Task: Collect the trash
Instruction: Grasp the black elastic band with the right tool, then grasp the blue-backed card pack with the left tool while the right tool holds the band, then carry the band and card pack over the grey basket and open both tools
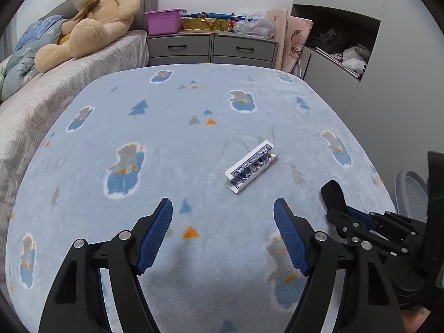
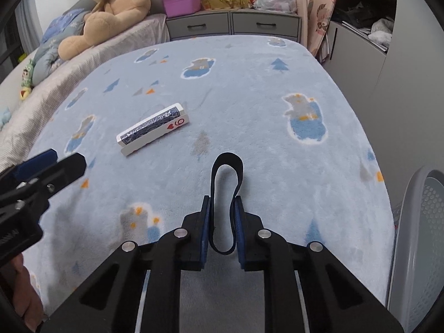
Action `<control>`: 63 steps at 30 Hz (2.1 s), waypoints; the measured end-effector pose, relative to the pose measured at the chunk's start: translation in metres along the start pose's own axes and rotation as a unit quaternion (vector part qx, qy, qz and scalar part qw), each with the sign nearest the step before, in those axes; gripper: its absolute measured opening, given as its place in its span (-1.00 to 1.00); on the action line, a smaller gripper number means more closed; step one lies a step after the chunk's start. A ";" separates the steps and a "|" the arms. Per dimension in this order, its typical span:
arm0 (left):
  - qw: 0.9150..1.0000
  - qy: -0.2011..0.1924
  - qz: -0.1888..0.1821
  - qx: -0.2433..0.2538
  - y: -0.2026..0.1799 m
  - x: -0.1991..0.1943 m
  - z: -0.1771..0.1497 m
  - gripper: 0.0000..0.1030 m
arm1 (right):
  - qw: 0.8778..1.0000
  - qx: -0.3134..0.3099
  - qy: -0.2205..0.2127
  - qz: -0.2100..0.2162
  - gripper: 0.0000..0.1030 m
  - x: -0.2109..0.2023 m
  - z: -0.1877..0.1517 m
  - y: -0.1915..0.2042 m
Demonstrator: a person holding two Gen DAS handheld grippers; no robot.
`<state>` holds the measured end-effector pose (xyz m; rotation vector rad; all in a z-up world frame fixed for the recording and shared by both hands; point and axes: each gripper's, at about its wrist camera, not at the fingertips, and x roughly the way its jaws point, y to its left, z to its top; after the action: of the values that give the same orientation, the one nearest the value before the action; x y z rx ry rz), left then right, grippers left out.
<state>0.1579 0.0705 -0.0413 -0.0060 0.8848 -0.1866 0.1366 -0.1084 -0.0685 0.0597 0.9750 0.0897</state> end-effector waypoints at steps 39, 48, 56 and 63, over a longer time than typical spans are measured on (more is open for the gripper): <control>0.996 0.062 -0.010 0.057 -0.040 0.086 0.033 -0.70 | 0.996 0.068 -0.034 0.053 -0.68 -0.035 -0.015 -0.052; 0.997 0.051 -0.029 0.045 -0.055 0.035 -0.005 -0.70 | 0.996 0.071 -0.037 0.040 -0.68 -0.056 -0.027 -0.059; 0.996 0.022 -0.043 0.077 -0.096 -0.018 -0.030 -0.70 | 0.995 0.087 -0.051 0.020 -0.68 -0.094 -0.053 -0.078; 0.992 0.006 -0.080 0.095 -0.147 -0.050 -0.039 -0.70 | 0.991 0.112 -0.070 -0.008 -0.68 -0.134 -0.077 -0.115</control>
<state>0.0729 -0.0634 -0.0154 0.1015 0.8755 -0.4212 0.0039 -0.2363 -0.0115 0.2604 0.8428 -0.0383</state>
